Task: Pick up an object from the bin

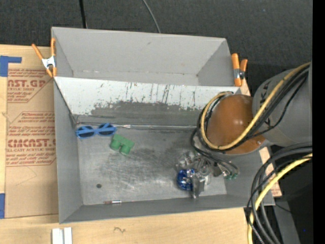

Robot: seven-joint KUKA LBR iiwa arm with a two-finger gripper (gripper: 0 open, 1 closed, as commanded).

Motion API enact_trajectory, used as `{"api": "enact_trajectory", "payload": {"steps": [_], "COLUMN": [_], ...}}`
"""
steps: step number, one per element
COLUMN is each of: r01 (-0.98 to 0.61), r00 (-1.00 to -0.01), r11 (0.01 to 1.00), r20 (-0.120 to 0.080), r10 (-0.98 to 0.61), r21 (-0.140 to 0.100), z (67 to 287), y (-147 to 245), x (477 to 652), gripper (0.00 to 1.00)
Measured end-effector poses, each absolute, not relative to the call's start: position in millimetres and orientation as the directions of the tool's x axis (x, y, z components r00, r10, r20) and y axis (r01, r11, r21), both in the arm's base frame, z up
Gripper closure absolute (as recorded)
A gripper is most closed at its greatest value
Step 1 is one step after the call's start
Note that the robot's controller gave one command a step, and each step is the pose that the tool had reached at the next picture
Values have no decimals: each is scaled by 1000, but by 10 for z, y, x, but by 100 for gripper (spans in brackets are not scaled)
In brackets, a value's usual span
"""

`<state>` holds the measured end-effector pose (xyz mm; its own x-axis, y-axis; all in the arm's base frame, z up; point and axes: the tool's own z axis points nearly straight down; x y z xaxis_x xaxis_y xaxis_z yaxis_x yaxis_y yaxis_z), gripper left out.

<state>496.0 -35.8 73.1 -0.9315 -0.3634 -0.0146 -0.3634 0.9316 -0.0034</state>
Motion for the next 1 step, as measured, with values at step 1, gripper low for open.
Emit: {"api": "enact_trajectory", "payload": {"steps": [1], "r01": [-634], "r00": [-773], "r11": [773], "r20": [-7], "r10": [-634], "r21": [-6], "z": [2713], "y": [-529], "x": [4870], "gripper": [100]}}
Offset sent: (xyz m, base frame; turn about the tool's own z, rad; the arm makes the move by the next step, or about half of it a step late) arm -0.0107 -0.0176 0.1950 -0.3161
